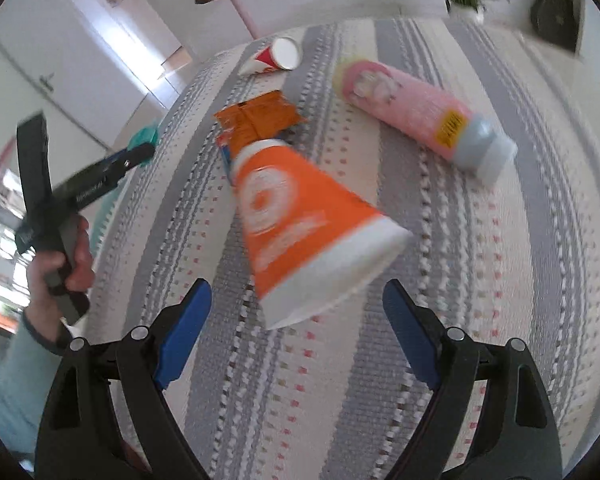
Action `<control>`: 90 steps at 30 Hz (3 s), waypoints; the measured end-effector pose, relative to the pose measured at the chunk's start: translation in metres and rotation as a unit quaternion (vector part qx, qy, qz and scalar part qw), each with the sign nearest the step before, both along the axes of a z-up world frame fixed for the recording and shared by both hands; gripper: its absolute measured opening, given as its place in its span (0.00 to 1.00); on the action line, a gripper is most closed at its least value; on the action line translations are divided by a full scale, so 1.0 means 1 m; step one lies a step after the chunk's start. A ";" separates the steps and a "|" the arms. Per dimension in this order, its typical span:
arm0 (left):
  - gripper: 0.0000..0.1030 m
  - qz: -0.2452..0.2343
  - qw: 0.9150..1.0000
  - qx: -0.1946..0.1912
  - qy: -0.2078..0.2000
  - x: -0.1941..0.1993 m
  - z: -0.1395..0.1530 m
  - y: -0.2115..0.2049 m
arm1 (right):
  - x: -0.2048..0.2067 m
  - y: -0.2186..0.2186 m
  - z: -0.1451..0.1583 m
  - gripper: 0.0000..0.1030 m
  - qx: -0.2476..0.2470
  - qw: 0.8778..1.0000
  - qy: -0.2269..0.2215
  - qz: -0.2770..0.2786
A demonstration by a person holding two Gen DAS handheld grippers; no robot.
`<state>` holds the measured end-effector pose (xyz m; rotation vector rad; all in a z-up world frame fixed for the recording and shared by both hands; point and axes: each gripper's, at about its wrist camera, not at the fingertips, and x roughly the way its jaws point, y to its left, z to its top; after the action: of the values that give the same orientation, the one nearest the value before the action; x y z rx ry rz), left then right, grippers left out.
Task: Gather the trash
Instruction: 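Grasp the teal packet with the left tool while the right tool grasps the orange paper cup, then carry packet and cup over the teal basket and open both tools to drop them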
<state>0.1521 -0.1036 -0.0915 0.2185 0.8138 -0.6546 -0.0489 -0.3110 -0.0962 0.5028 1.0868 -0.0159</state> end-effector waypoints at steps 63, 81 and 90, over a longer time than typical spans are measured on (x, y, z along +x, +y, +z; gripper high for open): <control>0.50 0.173 0.979 -0.108 -0.009 0.025 0.064 0.243 | 0.126 0.268 0.078 0.31 -0.113 0.967 -0.195 0.120; 0.65 0.283 0.949 -0.111 0.086 0.066 0.029 0.333 | 0.214 0.368 0.015 0.43 -0.060 0.978 -0.113 0.166; 0.65 0.268 0.952 -0.124 0.077 0.061 0.038 0.327 | 0.201 0.366 0.017 0.43 -0.067 0.977 -0.117 0.164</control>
<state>0.2134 0.2232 -0.0537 -0.2820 0.8835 -0.2536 0.1523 0.0554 -0.0792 0.1936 0.9180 0.2538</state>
